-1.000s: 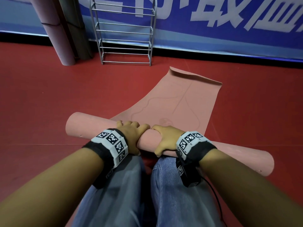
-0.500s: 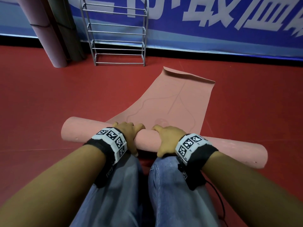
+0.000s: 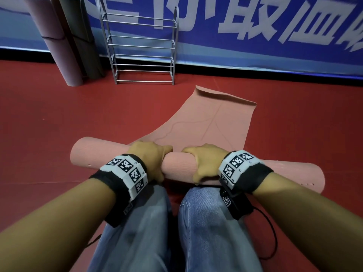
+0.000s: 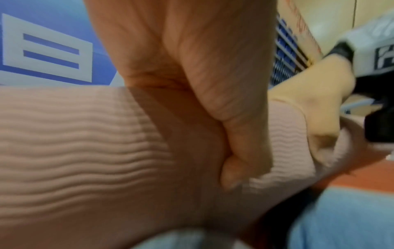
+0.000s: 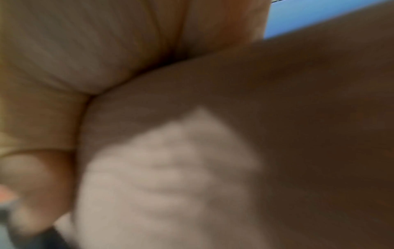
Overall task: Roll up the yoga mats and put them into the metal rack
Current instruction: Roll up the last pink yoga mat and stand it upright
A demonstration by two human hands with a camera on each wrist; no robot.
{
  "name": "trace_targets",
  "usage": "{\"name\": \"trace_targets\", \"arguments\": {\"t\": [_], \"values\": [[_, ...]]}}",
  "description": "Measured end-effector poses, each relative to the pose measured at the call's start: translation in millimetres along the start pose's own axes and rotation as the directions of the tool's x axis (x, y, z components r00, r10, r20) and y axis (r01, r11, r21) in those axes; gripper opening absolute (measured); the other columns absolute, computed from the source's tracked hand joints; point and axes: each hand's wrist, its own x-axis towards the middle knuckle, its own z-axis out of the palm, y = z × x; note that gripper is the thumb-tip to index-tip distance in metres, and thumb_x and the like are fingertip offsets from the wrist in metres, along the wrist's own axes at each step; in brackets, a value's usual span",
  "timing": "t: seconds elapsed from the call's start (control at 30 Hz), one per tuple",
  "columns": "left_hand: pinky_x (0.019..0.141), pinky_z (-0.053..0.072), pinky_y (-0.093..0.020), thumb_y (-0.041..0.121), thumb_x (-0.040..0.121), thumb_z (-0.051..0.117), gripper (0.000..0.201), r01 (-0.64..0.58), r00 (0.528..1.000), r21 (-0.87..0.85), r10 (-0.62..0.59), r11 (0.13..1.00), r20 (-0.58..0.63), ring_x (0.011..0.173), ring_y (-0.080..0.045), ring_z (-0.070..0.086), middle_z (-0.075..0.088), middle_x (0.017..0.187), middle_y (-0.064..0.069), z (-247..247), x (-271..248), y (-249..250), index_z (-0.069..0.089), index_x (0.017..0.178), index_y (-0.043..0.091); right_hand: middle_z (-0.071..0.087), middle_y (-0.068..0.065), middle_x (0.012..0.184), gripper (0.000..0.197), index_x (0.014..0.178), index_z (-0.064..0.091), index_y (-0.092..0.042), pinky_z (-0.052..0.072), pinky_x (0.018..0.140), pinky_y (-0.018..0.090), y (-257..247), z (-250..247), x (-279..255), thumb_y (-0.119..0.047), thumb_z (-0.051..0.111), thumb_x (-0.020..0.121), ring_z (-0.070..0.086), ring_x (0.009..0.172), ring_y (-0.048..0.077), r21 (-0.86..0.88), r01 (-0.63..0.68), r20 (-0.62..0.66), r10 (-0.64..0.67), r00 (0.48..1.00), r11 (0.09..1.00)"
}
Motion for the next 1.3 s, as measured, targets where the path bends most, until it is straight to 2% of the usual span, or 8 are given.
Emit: {"name": "trace_targets", "arguments": {"t": [0.2, 0.33, 0.43, 0.6, 0.83, 0.97, 1.17, 1.3], "values": [[0.066, 0.042, -0.021, 0.048, 0.059, 0.083, 0.045, -0.065, 0.975, -0.224, 0.109, 0.973, 0.192, 0.067, -0.002, 0.056, 0.059, 0.074, 0.018, -15.8, -1.4, -6.6, 0.049, 0.088, 0.040, 0.066, -0.002, 0.102, 0.059, 0.113, 0.057, -0.024, 0.049, 0.081, 0.028, 0.4, -9.6, -15.1, -0.018, 0.087, 0.062, 0.060, 0.093, 0.017, 0.128, 0.027, 0.121, -0.043, 0.992, 0.991], [0.091, 0.047, -0.035, 0.046, 0.060, 0.086, 0.083, -0.127, 0.955, -0.174, 0.167, 0.977, 0.244, 0.106, -0.019, 0.056, 0.057, 0.116, 0.005, -6.1, -1.3, 0.9, 0.039, 0.127, 0.039, 0.066, -0.001, 0.105, 0.063, 0.116, 0.055, -0.025, 0.051, 0.084, 0.032, 6.0, 17.6, -18.5, -0.018, 0.087, 0.062, 0.061, 0.098, 0.019, 0.205, -0.001, 0.124, -0.025, 0.992, 0.979], [0.096, 0.045, -0.036, 0.049, 0.054, 0.088, 0.096, -0.130, 0.962, -0.191, 0.171, 0.973, 0.214, 0.111, -0.019, 0.054, 0.053, 0.120, 0.006, -4.9, -3.9, -4.9, 0.035, 0.134, 0.041, 0.065, -0.003, 0.105, 0.064, 0.117, 0.055, -0.026, 0.052, 0.084, 0.032, 5.8, 16.1, -19.7, -0.017, 0.086, 0.062, 0.060, 0.097, 0.017, 0.208, 0.032, 0.118, -0.058, 0.991, 0.978], [0.077, 0.052, -0.028, 0.052, 0.053, 0.085, 0.065, -0.036, 0.979, -0.200, 0.074, 0.979, 0.187, 0.084, -0.013, 0.063, 0.063, 0.087, 0.014, -9.5, -10.1, -10.4, 0.047, 0.104, 0.038, 0.065, -0.002, 0.106, 0.072, 0.121, 0.050, -0.027, 0.050, 0.084, 0.030, -0.3, -6.1, -10.1, -0.019, 0.087, 0.060, 0.060, 0.096, 0.019, 0.100, 0.091, 0.111, -0.102, 0.989, 0.991], [0.057, 0.044, -0.020, 0.045, 0.060, 0.082, 0.048, 0.001, 0.975, -0.128, 0.028, 0.992, 0.220, 0.057, 0.000, 0.051, 0.057, 0.072, 0.014, -30.6, -12.9, -15.2, 0.049, 0.092, 0.032, 0.065, -0.005, 0.102, 0.081, 0.127, 0.050, -0.031, 0.048, 0.077, 0.025, 0.6, -14.7, -3.6, -0.018, 0.088, 0.057, 0.058, 0.091, 0.014, 0.083, 0.156, 0.011, -0.158, 0.987, 0.984], [0.069, 0.042, -0.021, 0.044, 0.061, 0.085, 0.055, 0.000, 0.971, -0.240, 0.057, 0.971, 0.230, 0.069, -0.005, 0.056, 0.059, 0.079, 0.013, -29.0, -8.2, -21.6, 0.048, 0.099, 0.031, 0.065, -0.008, 0.096, 0.082, 0.125, 0.050, -0.038, 0.049, 0.076, 0.027, -0.3, -19.6, 1.2, -0.026, 0.088, 0.053, 0.059, 0.087, 0.015, 0.014, 0.148, -0.016, -0.148, 0.989, 0.989], [0.078, 0.045, -0.027, 0.044, 0.056, 0.090, 0.078, -0.003, 0.926, -0.254, 0.099, 0.967, 0.366, 0.096, -0.015, 0.058, 0.061, 0.104, 0.009, -4.0, 2.6, -9.4, 0.044, 0.118, 0.035, 0.061, -0.004, 0.106, 0.071, 0.118, 0.047, -0.030, 0.047, 0.083, 0.027, 9.9, 16.3, -3.8, -0.019, 0.089, 0.062, 0.057, 0.099, 0.015, 0.218, 0.005, 0.212, -0.053, 0.976, 0.976], [0.096, 0.038, -0.049, 0.054, 0.051, 0.088, 0.103, -0.039, 0.967, -0.090, 0.060, 0.995, 0.246, 0.117, -0.020, 0.037, 0.038, 0.125, 0.004, -5.9, -1.2, -4.5, 0.029, 0.134, 0.039, 0.061, -0.004, 0.109, 0.076, 0.124, 0.045, -0.030, 0.048, 0.087, 0.029, 17.1, 17.8, -2.9, -0.020, 0.089, 0.063, 0.058, 0.102, 0.015, 0.286, -0.030, 0.223, -0.036, 0.974, 0.958]]}}
